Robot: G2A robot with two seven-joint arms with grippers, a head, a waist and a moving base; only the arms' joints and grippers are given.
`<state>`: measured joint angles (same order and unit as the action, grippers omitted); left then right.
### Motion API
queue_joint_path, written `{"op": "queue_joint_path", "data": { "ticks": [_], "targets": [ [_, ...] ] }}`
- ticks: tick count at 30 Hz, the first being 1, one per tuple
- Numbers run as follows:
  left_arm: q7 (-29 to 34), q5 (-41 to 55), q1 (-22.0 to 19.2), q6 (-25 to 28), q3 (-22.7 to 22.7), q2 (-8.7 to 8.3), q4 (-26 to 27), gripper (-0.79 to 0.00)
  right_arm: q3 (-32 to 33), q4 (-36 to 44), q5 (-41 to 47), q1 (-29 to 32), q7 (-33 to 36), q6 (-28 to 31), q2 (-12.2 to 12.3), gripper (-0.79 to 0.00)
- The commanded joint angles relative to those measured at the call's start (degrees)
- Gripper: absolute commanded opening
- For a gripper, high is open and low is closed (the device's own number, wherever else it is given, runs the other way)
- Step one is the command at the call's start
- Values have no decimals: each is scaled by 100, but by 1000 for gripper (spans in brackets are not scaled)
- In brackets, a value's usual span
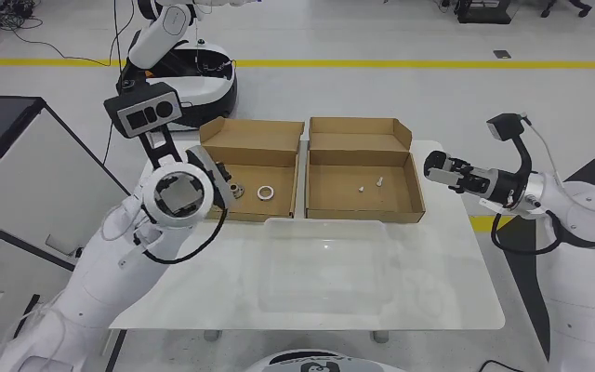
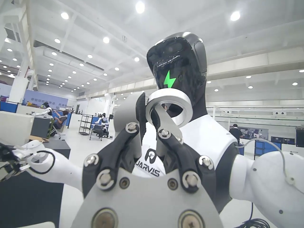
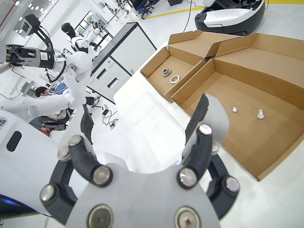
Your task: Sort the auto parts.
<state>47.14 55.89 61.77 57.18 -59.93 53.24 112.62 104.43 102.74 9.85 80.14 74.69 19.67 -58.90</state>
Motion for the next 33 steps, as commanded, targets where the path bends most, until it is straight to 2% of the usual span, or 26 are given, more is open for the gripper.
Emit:
{"op": "queue_joint_path", "data": {
  "ticks": [1, 11, 24, 33],
  "targets": [
    [127, -357, -6, -130, -61, -5, -87, -785, 0, 0, 1, 0, 0, 0, 0, 0],
    [408, -1302, 117, -512, -338, -9, -242, -785, 0, 0, 1, 0, 0, 0, 0, 0],
    [383, -22, 206, -386, -261, 115, 15, -785, 0, 0, 1, 0, 0, 0, 0, 0],
    [605, -240, 272, -608, -463, 150, 5, -785, 0, 0, 1, 0, 0, 0, 0, 0]
  ]
}}
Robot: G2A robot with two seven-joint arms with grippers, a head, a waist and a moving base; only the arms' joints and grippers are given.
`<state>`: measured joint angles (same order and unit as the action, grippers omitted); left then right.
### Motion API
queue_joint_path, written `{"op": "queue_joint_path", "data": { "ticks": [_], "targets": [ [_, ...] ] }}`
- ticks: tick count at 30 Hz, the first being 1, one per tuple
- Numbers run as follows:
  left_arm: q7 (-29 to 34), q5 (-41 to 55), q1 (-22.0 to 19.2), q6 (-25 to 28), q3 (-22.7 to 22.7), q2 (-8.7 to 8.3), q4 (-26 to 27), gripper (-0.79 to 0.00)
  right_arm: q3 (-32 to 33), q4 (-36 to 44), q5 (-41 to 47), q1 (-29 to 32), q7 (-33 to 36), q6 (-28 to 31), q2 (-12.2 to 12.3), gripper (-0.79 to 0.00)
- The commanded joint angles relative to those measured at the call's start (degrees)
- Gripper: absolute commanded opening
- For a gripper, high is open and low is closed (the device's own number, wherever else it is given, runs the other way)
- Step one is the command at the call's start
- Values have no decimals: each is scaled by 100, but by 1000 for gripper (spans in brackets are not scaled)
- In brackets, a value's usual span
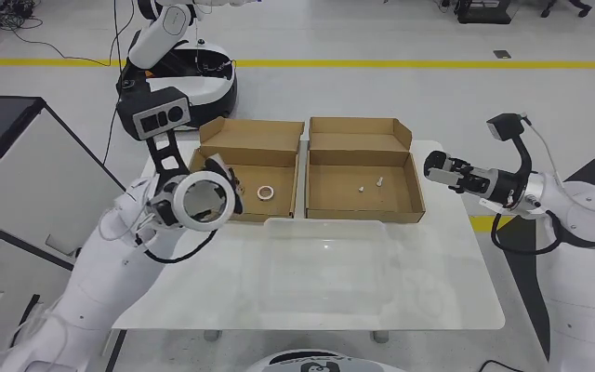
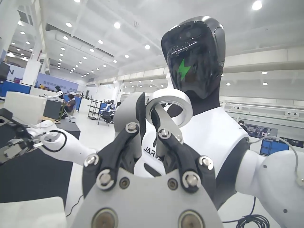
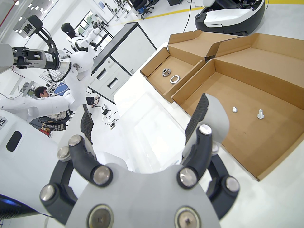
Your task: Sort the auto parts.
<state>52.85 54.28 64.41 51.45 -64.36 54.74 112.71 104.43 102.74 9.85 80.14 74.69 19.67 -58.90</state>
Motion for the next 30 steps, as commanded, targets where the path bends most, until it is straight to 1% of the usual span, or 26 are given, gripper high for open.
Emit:
{"op": "queue_joint_path", "data": {
  "ticks": [1, 7, 11, 19, 30],
  "targets": [
    [68, -152, 20, -70, -44, 1, -13, -785, 0, 0, 1, 0, 0, 0, 0, 0],
    [303, -907, 81, -306, -208, -14, -108, -785, 0, 0, 1, 0, 0, 0, 0, 0],
    [295, -890, 149, -297, -231, 1, -77, -785, 0, 0, 1, 0, 0, 0, 0, 0],
    [221, -220, 288, -223, -223, 55, 13, -785, 0, 0, 1, 0, 0, 0, 0, 0],
    [337, -182, 354, -339, -363, 104, 61, -785, 0, 0, 1, 0, 0, 0, 0, 0]
  ]
}}
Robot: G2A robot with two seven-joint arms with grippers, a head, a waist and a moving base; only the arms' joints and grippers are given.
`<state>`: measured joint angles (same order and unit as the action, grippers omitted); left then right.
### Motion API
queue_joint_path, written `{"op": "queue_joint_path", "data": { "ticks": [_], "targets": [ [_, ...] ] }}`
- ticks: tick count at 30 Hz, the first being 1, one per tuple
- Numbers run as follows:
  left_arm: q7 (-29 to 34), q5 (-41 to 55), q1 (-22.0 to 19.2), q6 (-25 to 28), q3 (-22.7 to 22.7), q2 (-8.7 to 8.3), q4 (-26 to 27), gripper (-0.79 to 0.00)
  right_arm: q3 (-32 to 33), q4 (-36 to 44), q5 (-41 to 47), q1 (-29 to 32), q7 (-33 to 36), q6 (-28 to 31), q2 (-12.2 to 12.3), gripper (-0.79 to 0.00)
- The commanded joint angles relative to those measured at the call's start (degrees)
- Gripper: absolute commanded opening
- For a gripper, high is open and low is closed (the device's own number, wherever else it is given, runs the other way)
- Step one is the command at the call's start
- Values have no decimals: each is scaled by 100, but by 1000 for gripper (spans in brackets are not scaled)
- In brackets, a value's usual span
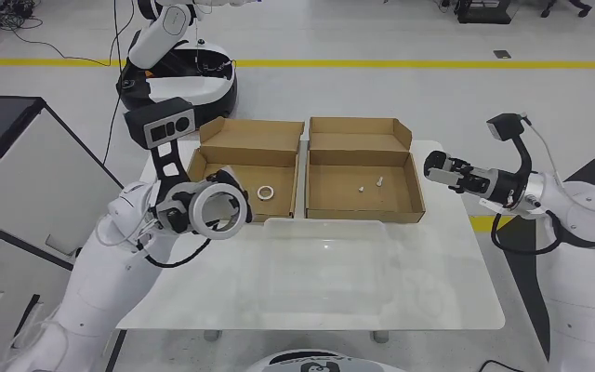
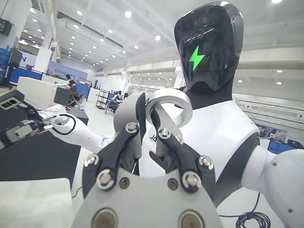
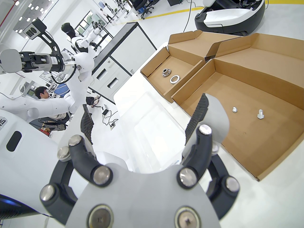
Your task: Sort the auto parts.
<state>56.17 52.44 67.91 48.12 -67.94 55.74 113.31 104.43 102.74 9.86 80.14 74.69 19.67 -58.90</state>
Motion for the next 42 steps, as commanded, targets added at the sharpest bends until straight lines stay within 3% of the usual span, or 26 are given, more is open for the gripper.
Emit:
{"op": "queue_joint_path", "data": {
  "ticks": [1, 32, 42],
  "targets": [
    [14, -4, 7, -14, -14, 10, 3, -785, 0, 0, 1, 0, 0, 0, 0, 0],
    [56, -38, 39, -57, -53, 55, -41, -785, 0, 0, 1, 0, 0, 0, 0, 0],
    [-668, -1909, -197, -1032, -25, 124, -375, -785, 0, 0, 1, 0, 0, 0, 0, 0]
  ]
}}
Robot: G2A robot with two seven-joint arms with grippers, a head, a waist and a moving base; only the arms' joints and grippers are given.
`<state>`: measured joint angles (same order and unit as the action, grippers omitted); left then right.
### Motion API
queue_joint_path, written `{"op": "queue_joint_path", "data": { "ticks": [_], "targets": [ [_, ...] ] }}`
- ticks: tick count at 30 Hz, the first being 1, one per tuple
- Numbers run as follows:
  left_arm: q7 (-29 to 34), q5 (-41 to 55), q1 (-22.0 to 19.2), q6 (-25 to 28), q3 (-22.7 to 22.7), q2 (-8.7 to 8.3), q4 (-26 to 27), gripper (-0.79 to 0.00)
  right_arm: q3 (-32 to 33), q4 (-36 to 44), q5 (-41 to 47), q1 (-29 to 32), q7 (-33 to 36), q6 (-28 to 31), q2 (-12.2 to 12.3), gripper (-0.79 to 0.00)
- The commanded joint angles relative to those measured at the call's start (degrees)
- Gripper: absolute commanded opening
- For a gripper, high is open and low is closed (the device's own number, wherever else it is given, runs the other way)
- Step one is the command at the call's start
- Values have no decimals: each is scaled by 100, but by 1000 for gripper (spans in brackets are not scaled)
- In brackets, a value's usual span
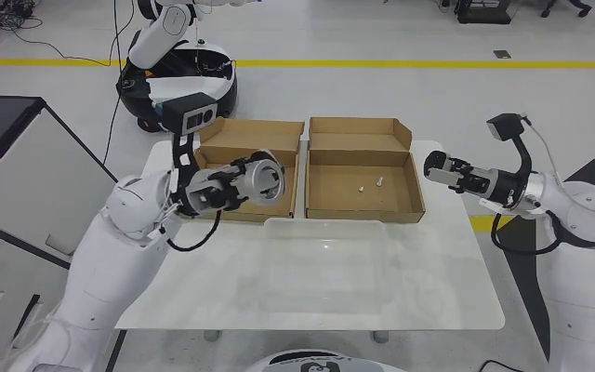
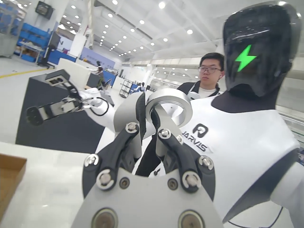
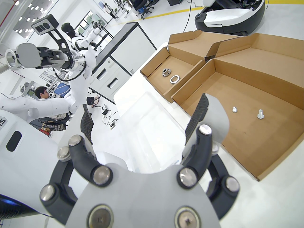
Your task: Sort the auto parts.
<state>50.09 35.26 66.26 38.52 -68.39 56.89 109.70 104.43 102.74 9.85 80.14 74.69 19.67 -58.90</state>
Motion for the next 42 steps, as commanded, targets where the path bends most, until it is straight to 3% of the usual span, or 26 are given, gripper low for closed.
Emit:
{"op": "queue_joint_path", "data": {
  "ticks": [1, 7, 12, 24, 36, 42],
  "targets": [
    [-95, -393, -72, -137, 35, 15, -43, -785, 0, 0, 1, 0, 0, 0, 0, 0],
    [-274, -1603, -293, -746, 114, 42, -93, -785, 0, 0, 1, 0, 0, 0, 0, 0],
    [-486, -2051, -467, -1465, 188, 70, -218, -785, 0, 0, 1, 0, 0, 0, 0, 0],
    [13, -2769, -1008, -3154, 70, 38, -778, -785, 0, 0, 1, 0, 0, 0, 0, 0],
    [32, -2819, -1042, -3211, 89, 41, -794, -785, 0, 0, 1, 0, 0, 0, 0, 0],
    [50, -3500, -1094, -4095, 240, 34, -907, -785, 0, 0, 1, 0, 0, 0, 0, 0]
  ]
}}
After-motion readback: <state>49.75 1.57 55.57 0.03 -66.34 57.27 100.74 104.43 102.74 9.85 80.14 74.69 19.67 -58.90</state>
